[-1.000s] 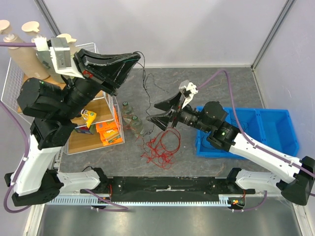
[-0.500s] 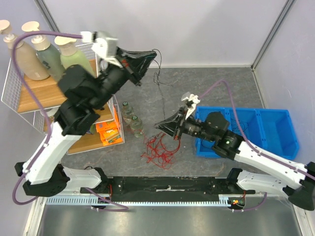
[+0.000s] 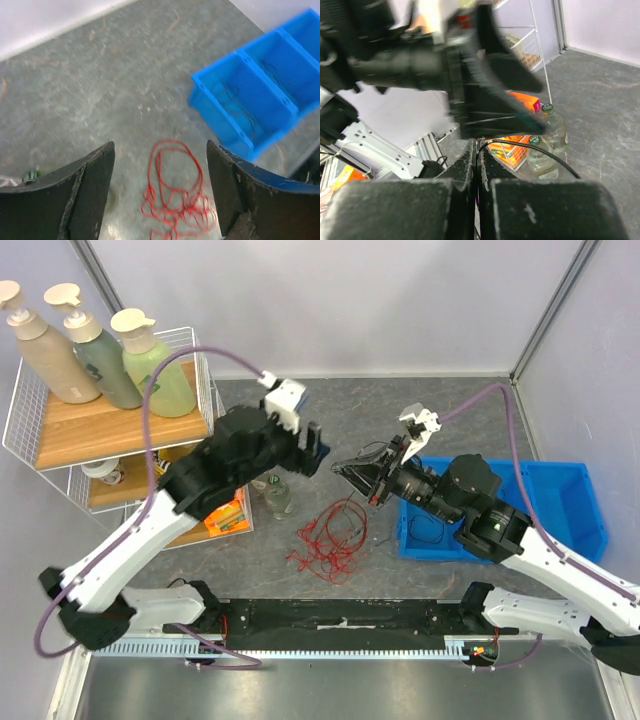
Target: Untangle the cables
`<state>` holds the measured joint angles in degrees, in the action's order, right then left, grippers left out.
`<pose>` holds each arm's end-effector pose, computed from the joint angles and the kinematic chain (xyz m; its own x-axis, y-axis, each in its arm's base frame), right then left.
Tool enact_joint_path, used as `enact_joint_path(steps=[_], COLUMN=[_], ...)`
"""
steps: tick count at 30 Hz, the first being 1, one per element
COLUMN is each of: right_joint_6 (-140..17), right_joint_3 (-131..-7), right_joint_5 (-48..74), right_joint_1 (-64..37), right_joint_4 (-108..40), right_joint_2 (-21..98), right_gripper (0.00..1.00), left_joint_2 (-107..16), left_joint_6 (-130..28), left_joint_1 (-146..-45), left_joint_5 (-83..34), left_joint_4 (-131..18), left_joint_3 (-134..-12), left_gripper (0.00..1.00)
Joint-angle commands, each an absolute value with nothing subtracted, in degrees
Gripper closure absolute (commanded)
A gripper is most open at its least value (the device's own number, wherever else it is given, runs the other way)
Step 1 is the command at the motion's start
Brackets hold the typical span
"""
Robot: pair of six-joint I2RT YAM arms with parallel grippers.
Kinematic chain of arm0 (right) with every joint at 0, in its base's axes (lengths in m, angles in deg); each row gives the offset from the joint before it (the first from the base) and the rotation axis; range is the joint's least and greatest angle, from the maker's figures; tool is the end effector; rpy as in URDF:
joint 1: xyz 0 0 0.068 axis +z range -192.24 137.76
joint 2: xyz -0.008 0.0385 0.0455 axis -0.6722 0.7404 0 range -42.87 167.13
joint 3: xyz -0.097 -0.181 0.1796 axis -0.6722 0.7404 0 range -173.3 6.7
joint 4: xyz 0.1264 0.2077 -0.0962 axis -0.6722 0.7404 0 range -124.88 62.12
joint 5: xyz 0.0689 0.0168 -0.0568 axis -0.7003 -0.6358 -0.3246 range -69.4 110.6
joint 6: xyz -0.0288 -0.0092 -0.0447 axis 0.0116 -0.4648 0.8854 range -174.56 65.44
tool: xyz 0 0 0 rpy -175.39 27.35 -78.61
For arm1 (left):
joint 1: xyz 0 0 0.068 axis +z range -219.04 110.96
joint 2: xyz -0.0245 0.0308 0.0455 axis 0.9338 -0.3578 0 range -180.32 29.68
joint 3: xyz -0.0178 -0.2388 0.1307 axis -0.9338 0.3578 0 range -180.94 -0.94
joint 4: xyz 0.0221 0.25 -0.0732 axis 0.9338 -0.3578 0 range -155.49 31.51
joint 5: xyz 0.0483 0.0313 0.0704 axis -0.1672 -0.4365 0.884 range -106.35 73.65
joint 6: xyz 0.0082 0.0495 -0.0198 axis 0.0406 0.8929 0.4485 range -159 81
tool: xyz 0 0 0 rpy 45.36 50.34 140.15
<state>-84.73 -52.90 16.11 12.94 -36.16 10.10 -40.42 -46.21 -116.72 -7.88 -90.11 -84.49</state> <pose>0.1153 0.1706 0.4271 -0.3657 0.3517 -0.8617 -0.7853 0.3803 0.4885 0.1778 -0.1875 0.4429 -0.2883 0.1323 -0.9484 0.6058 0.7922 -0.0736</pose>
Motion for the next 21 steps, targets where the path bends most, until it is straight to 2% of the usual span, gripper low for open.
enact_joint_path(steps=[1,3,7,8,14,18,19,21], right_joint_6=[-82.4,-82.2,-82.4,-82.7,-85.9,-87.5,-87.9,-88.4], right_joint_3=[-56.5,-56.9,-58.3,-58.7,-61.7,-63.3,-63.9,-64.8], right_joint_5=[18.8,18.7,18.8,18.9,22.2,22.2,22.2,22.4], right_joint_1=[13.0,13.0,12.9,12.9,12.9,12.9,12.9,12.9], right_joint_4=[-32.2,-31.6,-30.8,-30.3,-28.7,-28.8,-28.8,-28.9], right_joint_2=[11.5,11.7,11.6,11.5,11.5,12.8,13.3,14.1], right_gripper=[1.00,1.00,1.00,1.00,1.00,1.00,1.00,1.00], left_joint_2=[-26.0,-22.1,-14.8,-13.6,-7.9,-8.3,-8.4,-8.7], left_joint_6=[-53.0,-53.9,-55.2,-56.0,-64.7,-64.8,-64.7,-65.1], left_joint_1=[-116.5,-116.6,-116.6,-116.5,-116.5,-116.5,-116.6,-116.6], left_joint_5=[-15.5,-22.0,-31.2,-32.2,-35.5,-29.3,-28.5,-26.0], left_joint_4=[-91.0,-90.3,-83.1,-80.4,-58.9,-56.6,-56.6,-56.5], left_joint_3=[-77.4,-71.8,-59.6,-56.3,-39.1,-35.8,-35.6,-34.6], left_gripper=[0.25,0.26,0.06,0.05,0.06,0.06,0.08,0.18])
